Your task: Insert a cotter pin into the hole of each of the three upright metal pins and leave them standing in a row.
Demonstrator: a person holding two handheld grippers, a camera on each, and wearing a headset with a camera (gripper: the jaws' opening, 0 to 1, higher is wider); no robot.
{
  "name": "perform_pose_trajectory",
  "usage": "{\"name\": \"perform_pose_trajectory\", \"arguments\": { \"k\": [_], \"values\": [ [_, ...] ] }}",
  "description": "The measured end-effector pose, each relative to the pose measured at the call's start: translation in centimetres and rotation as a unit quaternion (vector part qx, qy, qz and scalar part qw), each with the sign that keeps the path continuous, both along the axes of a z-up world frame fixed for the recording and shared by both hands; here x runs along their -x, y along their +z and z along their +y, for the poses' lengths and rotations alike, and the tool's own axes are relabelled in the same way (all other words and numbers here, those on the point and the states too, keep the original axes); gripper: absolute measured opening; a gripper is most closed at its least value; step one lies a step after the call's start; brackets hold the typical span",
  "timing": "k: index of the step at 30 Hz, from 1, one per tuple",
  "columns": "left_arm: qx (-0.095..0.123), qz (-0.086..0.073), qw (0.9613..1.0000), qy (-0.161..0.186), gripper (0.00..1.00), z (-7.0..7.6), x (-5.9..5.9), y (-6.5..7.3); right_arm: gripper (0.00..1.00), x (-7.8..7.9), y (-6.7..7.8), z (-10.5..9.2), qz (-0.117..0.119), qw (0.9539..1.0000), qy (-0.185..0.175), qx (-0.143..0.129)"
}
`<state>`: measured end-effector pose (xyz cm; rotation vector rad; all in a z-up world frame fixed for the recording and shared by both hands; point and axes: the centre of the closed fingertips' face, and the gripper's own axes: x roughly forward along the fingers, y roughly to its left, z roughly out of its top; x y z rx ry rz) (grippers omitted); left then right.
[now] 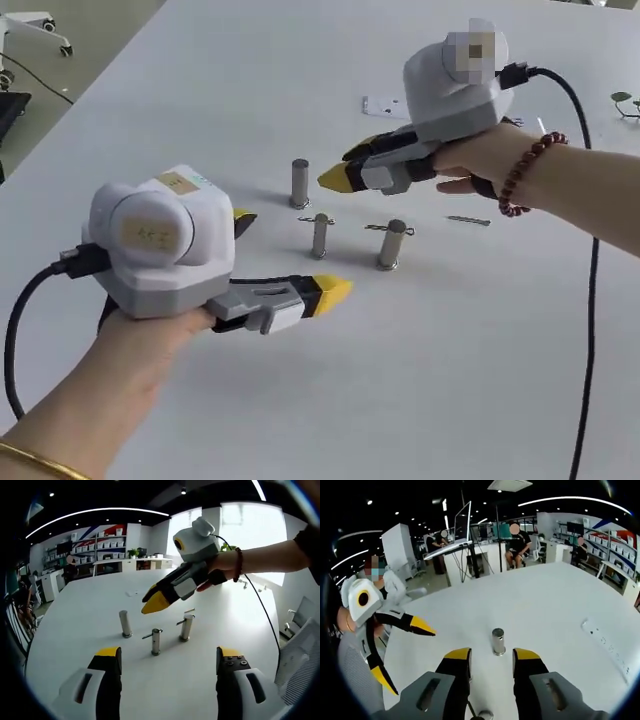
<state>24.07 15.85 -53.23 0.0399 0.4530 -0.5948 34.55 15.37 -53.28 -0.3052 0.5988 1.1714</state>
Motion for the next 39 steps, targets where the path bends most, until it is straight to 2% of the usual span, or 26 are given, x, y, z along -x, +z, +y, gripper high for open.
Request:
{"name": "perform_pose_trajectory", "arguments": {
  "k": [4,8,11,16,23,32,39],
  "values": [
    [0.004,-0.002,1.0,0.002,0.77,0.1,-0.1,0.1,0.28,-0.3,-0.7,1.4,-0.008,0.9999,0.011,-0.006],
    [0.005,-0.003,1.0,-0.001,0.78,0.0,-0.1,0.2,0.29,-0.9,-1.2,2.1,-0.016,0.9998,0.005,-0.014],
    [0.008,-0.005,1.0,0.0,0.78,-0.1,-0.2,0.3,0.28,-1.2,-2.0,2.6,-0.009,0.9998,0.002,-0.015],
    [0.006,-0.005,1.0,-0.002,0.77,-0.1,-0.2,0.2,0.24,-2.0,-3.1,3.0,-0.017,0.9998,0.003,-0.007],
    [0.003,-0.002,1.0,-0.003,0.77,-0.2,-0.2,-0.1,0.19,-2.6,-3.6,3.6,-0.019,0.9998,0.001,-0.01],
    [0.006,0.0,0.9999,-0.008,0.77,-0.5,-0.1,0.0,0.14,-2.2,-3.5,4.3,-0.028,0.9994,0.018,-0.008],
    [0.008,-0.003,0.9999,-0.01,0.77,-0.7,-0.1,0.2,0.13,-2.3,-3.7,4.4,-0.024,0.9996,0.011,-0.006]
  ]
}}
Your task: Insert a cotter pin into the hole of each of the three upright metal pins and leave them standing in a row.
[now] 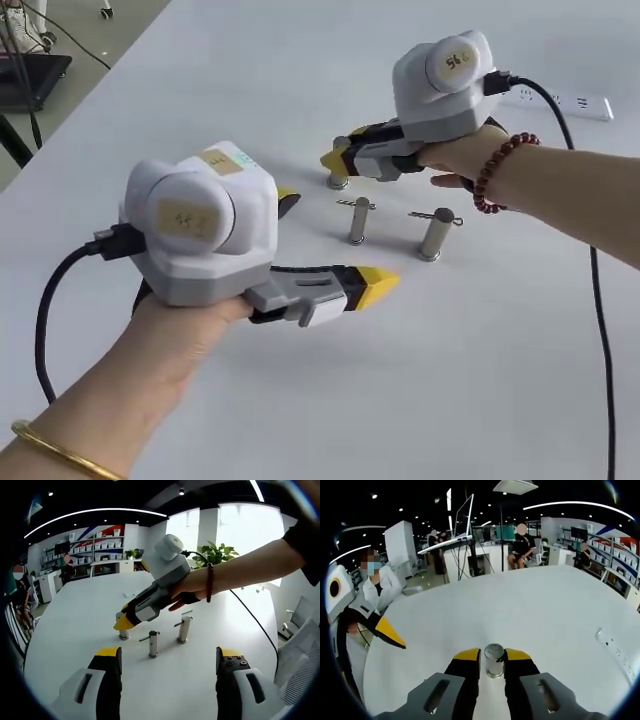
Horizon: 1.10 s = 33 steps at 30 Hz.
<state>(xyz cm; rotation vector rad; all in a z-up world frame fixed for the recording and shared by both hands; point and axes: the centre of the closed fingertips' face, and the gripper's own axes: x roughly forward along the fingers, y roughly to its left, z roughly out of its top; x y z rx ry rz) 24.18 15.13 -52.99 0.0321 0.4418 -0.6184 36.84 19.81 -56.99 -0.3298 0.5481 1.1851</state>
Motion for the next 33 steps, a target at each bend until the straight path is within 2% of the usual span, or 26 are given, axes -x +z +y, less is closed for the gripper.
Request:
{"name": "perform_pose_trajectory", "arguments": {
  "k": [5,7,11,22,27,33],
  "values": [
    [-0.001,0.002,1.0,0.0,0.76,0.0,0.0,-0.1,0.1,-0.1,0.0,-0.1,0.003,1.0,-0.009,-0.001],
    [0.0,0.002,1.0,-0.001,0.76,-0.1,0.0,-0.1,0.1,0.0,0.0,-0.1,0.012,0.9998,-0.015,-0.006],
    [-0.003,0.007,1.0,-0.001,0.76,0.0,0.1,-0.3,0.1,0.2,0.1,-0.2,0.003,1.0,-0.007,-0.004],
    [-0.001,0.002,1.0,0.002,0.76,0.2,-0.1,0.0,0.08,0.0,0.1,-0.3,-0.002,0.9999,0.008,0.012],
    [0.002,0.001,1.0,0.003,0.76,0.2,-0.1,0.0,0.08,0.1,0.3,-0.8,0.019,0.9998,0.0,0.003],
    [-0.005,0.0,1.0,0.0,0.77,0.2,-0.1,-0.1,0.08,-0.4,0.2,-1.9,0.016,0.9998,-0.005,0.008]
  ]
}}
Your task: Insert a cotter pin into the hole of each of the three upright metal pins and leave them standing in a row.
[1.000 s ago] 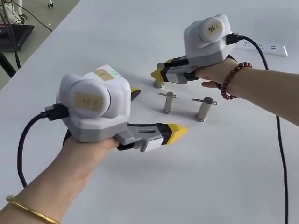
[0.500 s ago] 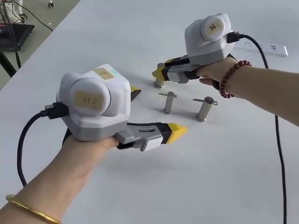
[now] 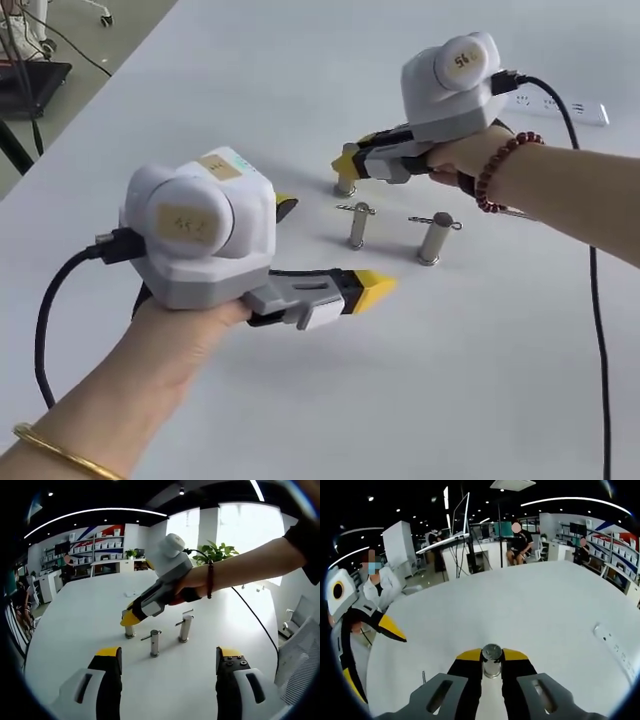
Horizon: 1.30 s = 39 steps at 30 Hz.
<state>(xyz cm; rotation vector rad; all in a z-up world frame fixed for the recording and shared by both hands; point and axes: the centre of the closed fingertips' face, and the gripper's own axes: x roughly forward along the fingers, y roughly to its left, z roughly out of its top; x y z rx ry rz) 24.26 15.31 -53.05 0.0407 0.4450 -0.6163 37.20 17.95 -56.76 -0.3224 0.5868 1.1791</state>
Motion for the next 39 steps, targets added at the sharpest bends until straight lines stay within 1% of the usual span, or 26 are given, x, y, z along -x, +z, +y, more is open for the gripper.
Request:
{"name": "perform_pose_trajectory", "arguments": {
  "k": [7,11,18,26,29,32,36,37,39],
  "values": [
    [-0.001,-0.002,1.0,0.0,0.78,0.1,-0.1,0.1,0.08,0.0,0.1,-2.3,-0.006,0.9998,-0.011,0.013],
    [-0.002,-0.005,1.0,0.0,0.78,0.1,-0.1,0.1,0.08,-0.2,-0.1,-3.8,-0.007,0.9995,-0.024,0.018],
    [-0.005,-0.006,0.9999,-0.006,0.78,-0.1,0.0,0.1,0.08,0.2,-0.2,-7.3,-0.005,0.9983,-0.049,0.031],
    [-0.009,-0.011,0.9999,-0.006,0.78,-0.1,-0.1,0.3,0.08,0.5,-0.2,-10.5,-0.004,0.9964,-0.074,0.04],
    [-0.01,-0.01,0.9999,-0.005,0.78,0.1,-0.1,0.3,0.08,0.9,0.0,-11.4,-0.006,0.9959,-0.08,0.042],
    [-0.011,-0.012,0.9999,-0.004,0.78,0.1,-0.2,0.3,0.08,1.3,0.2,-12.4,-0.006,0.995,-0.09,0.042],
    [-0.009,-0.012,0.9999,-0.007,0.78,0.0,-0.1,0.3,0.08,1.9,0.5,-13.5,-0.006,0.9943,-0.099,0.039],
    [-0.009,-0.012,0.9999,-0.008,0.78,-0.1,-0.1,0.3,0.08,2.1,0.6,-13.7,-0.006,0.9942,-0.1,0.04],
    [0.0,-0.014,0.9998,-0.011,0.78,-0.4,-0.1,0.5,0.08,2.5,0.6,-14.4,-0.006,0.9939,-0.101,0.044]
  ]
}}
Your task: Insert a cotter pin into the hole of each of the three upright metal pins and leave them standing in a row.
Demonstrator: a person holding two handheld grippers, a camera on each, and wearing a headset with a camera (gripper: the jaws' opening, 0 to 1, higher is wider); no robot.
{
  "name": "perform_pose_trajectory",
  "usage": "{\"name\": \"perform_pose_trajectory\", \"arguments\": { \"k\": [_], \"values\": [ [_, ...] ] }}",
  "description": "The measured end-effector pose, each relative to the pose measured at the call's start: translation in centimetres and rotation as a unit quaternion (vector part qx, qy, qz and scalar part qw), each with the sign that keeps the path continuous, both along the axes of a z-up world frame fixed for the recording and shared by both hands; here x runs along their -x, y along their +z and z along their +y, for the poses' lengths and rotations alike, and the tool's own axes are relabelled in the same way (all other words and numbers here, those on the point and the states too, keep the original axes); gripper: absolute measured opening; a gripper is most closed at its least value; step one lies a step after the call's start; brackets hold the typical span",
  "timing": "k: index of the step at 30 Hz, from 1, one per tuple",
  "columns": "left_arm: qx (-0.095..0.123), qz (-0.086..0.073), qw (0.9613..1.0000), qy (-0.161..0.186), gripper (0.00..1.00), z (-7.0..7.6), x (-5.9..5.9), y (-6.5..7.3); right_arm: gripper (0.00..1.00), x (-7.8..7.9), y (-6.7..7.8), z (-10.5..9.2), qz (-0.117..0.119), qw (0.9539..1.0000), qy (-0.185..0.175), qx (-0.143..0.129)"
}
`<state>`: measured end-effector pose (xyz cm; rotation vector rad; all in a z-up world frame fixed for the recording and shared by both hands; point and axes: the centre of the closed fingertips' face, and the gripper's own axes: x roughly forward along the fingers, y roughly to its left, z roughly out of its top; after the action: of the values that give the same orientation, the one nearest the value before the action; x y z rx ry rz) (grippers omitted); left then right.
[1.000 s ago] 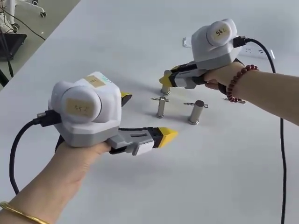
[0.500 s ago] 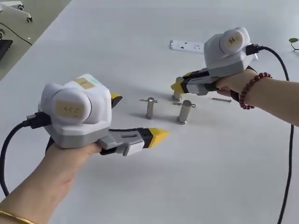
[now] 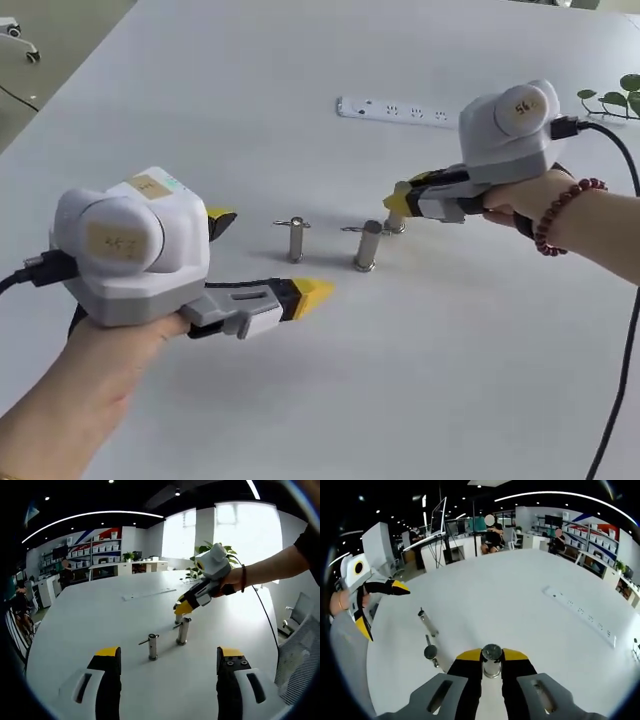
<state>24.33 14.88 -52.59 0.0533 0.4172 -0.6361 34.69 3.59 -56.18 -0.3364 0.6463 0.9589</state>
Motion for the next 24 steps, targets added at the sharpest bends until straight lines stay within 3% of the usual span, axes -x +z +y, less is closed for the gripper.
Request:
{"name": "perform_pose_trajectory", "arguments": {
  "k": [14,24],
  "values": [
    [-0.004,0.0,1.0,0.001,0.79,0.0,0.1,-0.1,0.08,1.4,0.1,-2.8,-0.005,0.9999,0.001,0.014],
    [-0.007,-0.001,1.0,-0.002,0.8,-0.1,0.1,-0.3,0.08,5.0,0.3,-2.6,-0.005,1.0,0.007,0.0]
  ]
}}
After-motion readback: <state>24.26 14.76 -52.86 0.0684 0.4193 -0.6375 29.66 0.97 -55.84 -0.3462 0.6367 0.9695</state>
